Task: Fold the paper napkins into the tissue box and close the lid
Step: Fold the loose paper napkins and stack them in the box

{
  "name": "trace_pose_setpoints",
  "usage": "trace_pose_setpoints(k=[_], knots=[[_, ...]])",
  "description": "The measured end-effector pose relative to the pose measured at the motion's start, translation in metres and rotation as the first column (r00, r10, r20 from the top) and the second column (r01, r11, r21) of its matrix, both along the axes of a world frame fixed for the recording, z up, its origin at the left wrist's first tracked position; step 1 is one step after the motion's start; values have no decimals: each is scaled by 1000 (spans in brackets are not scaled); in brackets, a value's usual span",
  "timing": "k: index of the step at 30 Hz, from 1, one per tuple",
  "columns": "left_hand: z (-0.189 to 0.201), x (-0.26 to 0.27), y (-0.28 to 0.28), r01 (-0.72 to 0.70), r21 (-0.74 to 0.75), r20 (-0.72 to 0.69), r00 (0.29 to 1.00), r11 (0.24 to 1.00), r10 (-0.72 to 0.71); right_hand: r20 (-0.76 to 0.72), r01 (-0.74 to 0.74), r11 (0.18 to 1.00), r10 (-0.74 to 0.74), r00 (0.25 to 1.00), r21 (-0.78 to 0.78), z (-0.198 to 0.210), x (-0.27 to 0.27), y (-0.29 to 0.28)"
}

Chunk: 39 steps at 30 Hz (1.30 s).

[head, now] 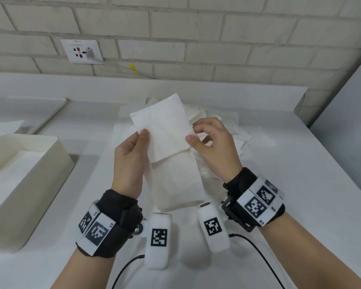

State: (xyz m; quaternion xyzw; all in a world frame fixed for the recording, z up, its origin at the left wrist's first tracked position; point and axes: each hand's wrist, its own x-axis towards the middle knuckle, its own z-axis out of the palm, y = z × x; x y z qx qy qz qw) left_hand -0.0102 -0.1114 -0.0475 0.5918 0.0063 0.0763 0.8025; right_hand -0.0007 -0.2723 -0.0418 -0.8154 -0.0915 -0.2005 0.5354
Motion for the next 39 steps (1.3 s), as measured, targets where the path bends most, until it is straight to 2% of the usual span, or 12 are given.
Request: trace_pose_setpoints(k=[4, 9, 16, 25, 30, 34, 39], knots=[[-2, 0, 2, 32, 14, -50, 998, 999, -31, 140, 4, 1000, -2, 990, -12, 1, 0, 0], [-1, -2, 2, 34, 42, -130, 991, 999, -28, 213, 36, 999, -36, 976, 4, 0, 1, -1], [-3, -1, 0, 54, 51, -120, 992, 997, -47, 231, 89, 986, -54, 972, -141, 2, -5, 0], [-7, -2, 0, 58, 141, -103, 994, 988, -43, 38, 33, 998, -31, 999, -49, 7, 0, -6], [-2, -6, -2, 46, 86, -90, 995, 995, -38, -8, 6, 1000, -6, 1000, 29, 7, -2, -9], [-1, -8, -3, 63, 67, -58, 997, 996, -59, -49, -4, 998, 1, 999, -66, 4, -1, -12], [-2, -9, -5, 87, 75, -63, 995, 993, -82, -121, -107, 982, 127, 984, 156, 9, -2, -11]])
